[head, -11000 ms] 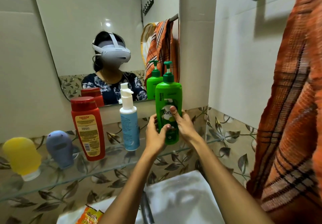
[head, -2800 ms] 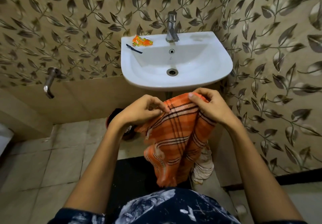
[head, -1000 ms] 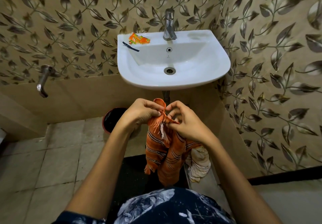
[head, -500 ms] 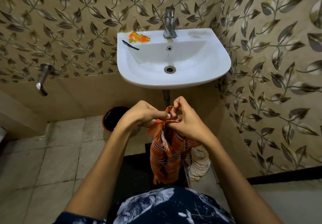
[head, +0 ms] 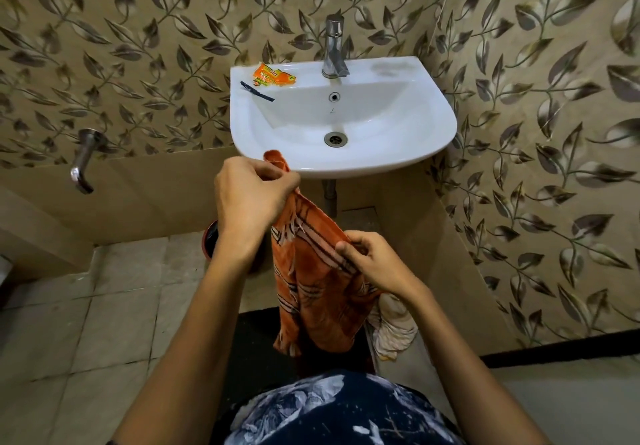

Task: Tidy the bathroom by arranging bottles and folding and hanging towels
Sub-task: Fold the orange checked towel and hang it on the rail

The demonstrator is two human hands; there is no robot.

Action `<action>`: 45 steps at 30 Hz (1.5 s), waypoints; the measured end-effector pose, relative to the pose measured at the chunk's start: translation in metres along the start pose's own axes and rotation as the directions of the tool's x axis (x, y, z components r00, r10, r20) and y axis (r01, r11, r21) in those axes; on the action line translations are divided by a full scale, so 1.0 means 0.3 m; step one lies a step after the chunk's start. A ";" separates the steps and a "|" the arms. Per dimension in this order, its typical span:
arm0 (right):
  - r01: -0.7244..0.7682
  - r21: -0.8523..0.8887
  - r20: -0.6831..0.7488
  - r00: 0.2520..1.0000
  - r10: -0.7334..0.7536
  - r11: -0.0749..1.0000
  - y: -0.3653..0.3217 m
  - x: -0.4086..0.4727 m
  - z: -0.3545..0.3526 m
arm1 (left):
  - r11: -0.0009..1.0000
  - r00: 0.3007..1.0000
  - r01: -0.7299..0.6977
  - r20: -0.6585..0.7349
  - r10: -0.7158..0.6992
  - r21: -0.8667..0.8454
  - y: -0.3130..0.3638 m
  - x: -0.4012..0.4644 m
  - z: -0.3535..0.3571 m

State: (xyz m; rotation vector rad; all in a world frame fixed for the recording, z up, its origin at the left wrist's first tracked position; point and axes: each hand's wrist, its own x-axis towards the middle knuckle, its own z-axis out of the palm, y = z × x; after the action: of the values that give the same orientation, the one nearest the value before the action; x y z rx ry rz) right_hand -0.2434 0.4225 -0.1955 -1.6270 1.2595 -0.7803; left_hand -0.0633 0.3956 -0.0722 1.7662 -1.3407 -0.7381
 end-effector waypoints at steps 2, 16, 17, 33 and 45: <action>0.018 -0.042 -0.023 1.000 -0.019 0.999 -0.018 0.006 -0.002 | 0.996 1.000 0.000 -0.025 0.002 0.092 -0.004 0.011 -0.001; 0.172 -0.088 -0.052 0.983 -0.177 0.981 -0.152 0.033 -0.069 | 0.864 0.856 -0.356 0.494 0.149 0.356 -0.018 -0.025 0.048; 0.171 -0.075 -0.055 0.983 -0.175 0.982 -0.150 0.033 -0.075 | 0.868 0.869 -0.357 0.464 0.173 0.345 -0.017 -0.026 0.044; 0.052 -0.187 0.060 0.997 -0.042 0.981 -0.038 0.005 -0.059 | 0.911 0.963 -0.147 0.265 0.044 0.385 0.004 -0.033 -0.017; 0.193 -0.053 -0.014 0.981 -0.194 0.980 -0.171 0.030 -0.066 | 0.895 0.857 -0.259 0.514 0.040 0.363 0.004 -0.061 0.057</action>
State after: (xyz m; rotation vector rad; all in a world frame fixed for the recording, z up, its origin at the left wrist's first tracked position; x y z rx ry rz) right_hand -0.2386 0.4121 -0.1410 -1.8072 1.1544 -0.8899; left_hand -0.0829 0.4091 -0.0802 1.8287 -2.1017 -0.9010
